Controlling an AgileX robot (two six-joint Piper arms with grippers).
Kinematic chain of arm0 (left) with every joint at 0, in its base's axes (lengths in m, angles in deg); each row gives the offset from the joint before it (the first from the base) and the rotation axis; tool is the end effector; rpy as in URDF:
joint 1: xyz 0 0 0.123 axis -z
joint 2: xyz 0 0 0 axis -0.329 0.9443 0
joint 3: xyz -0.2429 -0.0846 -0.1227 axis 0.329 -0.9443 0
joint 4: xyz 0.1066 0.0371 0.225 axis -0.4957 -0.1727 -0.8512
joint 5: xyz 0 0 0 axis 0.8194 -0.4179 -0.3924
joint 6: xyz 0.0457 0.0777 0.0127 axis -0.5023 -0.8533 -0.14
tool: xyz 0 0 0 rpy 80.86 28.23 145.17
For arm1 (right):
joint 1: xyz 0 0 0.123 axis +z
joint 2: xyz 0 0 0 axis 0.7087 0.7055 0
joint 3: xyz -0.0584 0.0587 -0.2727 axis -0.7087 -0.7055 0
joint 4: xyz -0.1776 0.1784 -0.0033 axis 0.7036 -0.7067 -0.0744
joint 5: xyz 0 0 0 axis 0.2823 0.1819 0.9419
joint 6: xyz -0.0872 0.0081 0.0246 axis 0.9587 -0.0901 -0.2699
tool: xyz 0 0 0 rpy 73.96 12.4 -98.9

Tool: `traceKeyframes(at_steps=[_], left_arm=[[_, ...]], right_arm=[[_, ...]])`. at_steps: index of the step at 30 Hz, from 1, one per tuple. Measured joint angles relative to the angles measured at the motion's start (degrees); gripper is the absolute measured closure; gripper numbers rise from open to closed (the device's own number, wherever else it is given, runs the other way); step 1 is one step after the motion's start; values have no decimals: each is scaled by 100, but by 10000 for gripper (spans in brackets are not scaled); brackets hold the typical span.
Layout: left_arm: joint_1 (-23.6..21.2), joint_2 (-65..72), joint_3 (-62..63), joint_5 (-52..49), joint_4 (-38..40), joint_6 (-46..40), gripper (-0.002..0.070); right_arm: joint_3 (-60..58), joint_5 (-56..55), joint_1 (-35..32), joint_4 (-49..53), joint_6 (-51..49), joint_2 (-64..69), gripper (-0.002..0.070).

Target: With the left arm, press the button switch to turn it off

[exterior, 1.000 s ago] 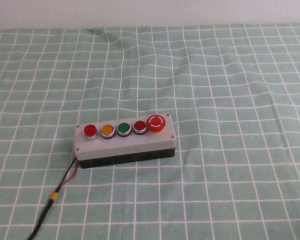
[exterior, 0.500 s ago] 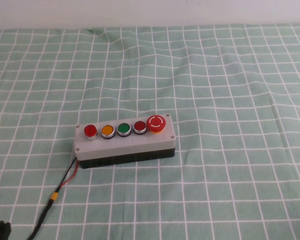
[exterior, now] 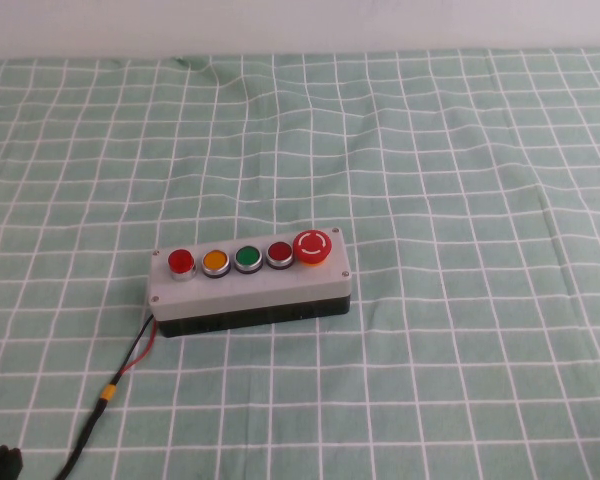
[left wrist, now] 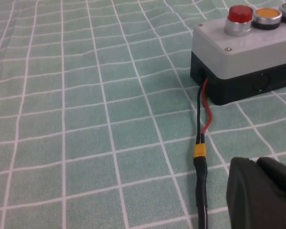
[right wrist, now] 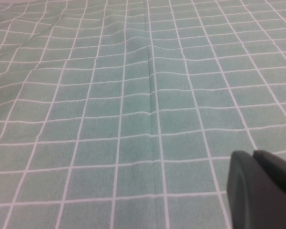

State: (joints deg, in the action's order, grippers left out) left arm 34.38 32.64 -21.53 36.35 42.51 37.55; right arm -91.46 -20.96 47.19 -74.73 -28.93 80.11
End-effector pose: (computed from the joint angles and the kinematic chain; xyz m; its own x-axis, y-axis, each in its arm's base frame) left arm 0.0512 -0.0102 0.1699 -0.2787 0.1835 -0.9427 0.2560 0.9603 0.1113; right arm 0.0531 0.0041 0.1735 -0.2729 0.1250 -0.9539 -0.0214 0.9905 0.1359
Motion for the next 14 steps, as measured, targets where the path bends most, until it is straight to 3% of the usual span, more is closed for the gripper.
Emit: traceKeyframes(at_steps=[14], left_arm=[[0, 0, 0, 0, 0, 57, 678]], right_arm=[[0, 0, 0, 0, 0, 0, 692]])
